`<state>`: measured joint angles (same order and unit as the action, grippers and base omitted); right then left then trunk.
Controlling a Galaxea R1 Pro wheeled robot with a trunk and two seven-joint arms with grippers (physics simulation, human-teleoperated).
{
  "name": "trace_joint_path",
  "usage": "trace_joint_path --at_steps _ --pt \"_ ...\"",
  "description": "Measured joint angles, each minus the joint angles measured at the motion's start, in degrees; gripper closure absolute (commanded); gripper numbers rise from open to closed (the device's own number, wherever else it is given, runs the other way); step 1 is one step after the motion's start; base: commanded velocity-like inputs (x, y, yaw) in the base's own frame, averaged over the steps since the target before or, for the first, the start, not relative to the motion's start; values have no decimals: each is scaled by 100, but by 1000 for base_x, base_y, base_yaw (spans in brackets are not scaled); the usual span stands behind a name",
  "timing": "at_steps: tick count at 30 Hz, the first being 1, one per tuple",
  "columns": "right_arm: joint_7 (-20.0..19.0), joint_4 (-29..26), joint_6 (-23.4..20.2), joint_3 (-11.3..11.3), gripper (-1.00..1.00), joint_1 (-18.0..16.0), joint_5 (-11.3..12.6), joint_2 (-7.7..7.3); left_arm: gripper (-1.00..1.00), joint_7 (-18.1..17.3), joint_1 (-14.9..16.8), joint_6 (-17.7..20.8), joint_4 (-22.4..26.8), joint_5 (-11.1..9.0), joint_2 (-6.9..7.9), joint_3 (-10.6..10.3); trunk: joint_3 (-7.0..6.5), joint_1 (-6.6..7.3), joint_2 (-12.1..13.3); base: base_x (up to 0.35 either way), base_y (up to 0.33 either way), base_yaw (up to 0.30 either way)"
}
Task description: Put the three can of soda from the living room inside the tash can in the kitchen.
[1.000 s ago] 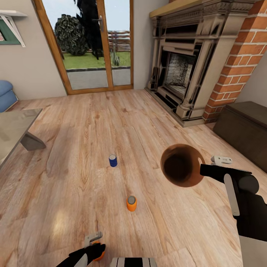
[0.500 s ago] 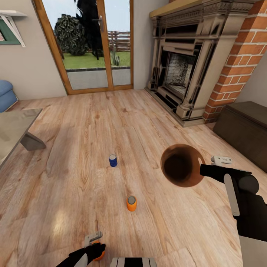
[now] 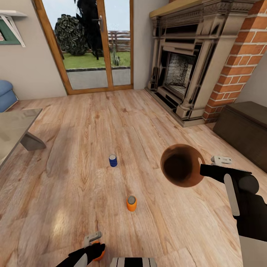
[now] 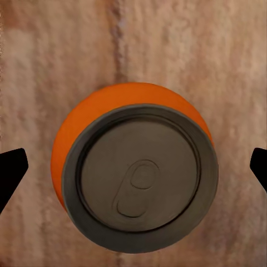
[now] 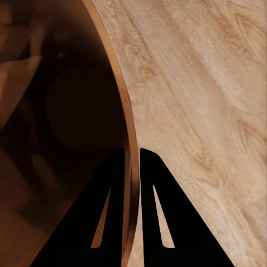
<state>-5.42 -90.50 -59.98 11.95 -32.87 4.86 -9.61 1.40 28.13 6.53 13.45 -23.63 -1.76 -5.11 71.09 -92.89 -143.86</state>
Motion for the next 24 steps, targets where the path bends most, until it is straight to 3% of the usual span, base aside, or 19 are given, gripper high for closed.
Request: trace_joint_path --at_steps 2,3,24 --pt "0 0 0 0 100 1 -5 1 -100 7 0 2 -3 1 0 1 0 0 0 0 0 0" --pt "1 0 0 0 100 1 -5 1 100 9 0 3 -4 1 0 1 0 0 0 0 0 0" --pt "1 3 0 -9 100 2 -2 -3 100 45 -3 -138 -1 14 -8 -8 -21 3 1 0 0 0"
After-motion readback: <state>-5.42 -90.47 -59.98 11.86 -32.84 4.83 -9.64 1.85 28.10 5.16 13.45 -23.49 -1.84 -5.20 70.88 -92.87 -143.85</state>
